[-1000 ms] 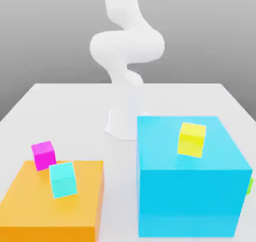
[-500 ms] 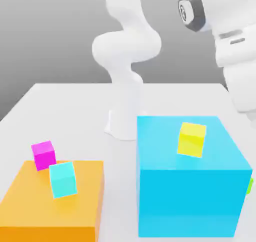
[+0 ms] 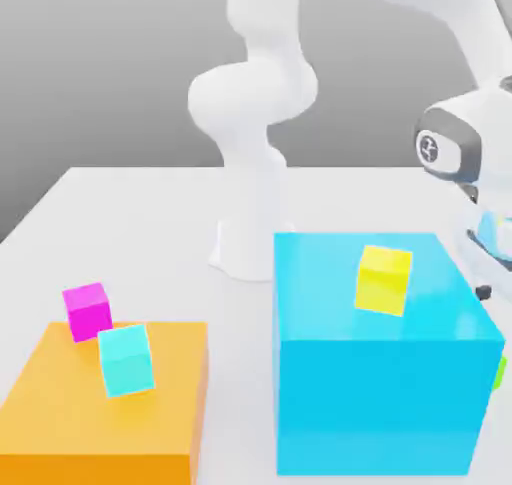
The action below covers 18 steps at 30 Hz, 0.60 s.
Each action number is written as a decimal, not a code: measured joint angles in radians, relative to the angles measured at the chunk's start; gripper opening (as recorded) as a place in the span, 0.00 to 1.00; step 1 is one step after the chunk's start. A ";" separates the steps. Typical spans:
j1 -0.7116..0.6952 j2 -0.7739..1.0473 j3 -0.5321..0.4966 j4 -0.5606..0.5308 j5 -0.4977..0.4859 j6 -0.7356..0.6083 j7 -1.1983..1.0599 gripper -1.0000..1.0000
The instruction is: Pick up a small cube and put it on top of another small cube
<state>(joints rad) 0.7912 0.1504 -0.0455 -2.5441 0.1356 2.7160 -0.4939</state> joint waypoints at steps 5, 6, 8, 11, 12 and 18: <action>0.037 0.098 -0.013 -0.004 -0.097 0.086 -0.003 0.50; 0.036 0.124 -0.011 0.001 -0.096 0.107 -0.006 0.50; 0.031 0.180 -0.004 0.010 -0.088 0.152 -0.013 0.50; 0.025 0.214 0.003 0.015 -0.086 0.189 -0.016 0.00; 0.025 0.214 0.003 0.015 -0.087 0.189 -0.016 0.00; 0.028 0.202 0.000 0.014 -0.087 0.173 -0.015 0.00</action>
<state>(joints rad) 0.8189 0.3525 -0.0455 -2.5305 0.0483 2.8890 -0.5091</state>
